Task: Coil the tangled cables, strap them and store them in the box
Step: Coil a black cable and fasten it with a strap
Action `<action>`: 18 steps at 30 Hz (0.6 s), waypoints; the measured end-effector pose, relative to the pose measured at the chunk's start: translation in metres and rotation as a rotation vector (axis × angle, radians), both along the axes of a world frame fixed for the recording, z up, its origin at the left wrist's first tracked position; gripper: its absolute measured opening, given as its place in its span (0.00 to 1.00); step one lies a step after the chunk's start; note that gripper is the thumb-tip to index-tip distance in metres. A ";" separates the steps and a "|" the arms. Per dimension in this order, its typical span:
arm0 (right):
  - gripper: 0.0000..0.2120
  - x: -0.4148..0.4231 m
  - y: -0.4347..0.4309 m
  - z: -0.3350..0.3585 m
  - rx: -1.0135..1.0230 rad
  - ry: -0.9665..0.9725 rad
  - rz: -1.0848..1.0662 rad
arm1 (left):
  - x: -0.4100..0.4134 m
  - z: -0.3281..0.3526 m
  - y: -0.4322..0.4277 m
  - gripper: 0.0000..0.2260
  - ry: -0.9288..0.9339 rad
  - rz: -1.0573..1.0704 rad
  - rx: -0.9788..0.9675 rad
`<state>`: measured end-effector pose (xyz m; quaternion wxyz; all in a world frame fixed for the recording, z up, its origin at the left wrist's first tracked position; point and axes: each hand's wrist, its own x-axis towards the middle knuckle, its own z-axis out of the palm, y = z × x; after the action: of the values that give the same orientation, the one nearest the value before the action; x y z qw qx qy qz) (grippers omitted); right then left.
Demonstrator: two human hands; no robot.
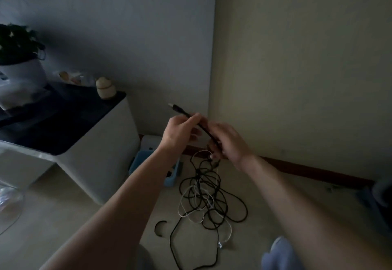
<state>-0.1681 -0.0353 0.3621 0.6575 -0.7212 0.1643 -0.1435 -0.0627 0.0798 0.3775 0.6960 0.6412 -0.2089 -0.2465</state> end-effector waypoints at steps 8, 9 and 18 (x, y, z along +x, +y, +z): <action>0.05 0.009 -0.022 -0.005 -0.388 -0.034 -0.084 | 0.023 -0.025 -0.007 0.17 -0.090 0.183 0.342; 0.05 0.009 -0.026 -0.005 -0.396 -0.029 -0.066 | 0.024 -0.026 -0.005 0.17 -0.273 0.125 0.487; 0.05 0.008 -0.049 -0.005 -0.464 0.018 0.009 | 0.015 -0.035 -0.008 0.28 -0.662 -0.030 1.005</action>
<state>-0.1601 -0.0844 0.3569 0.4732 -0.8550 0.1293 -0.1681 -0.0476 0.0716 0.3425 0.2022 0.9313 -0.2815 -0.1119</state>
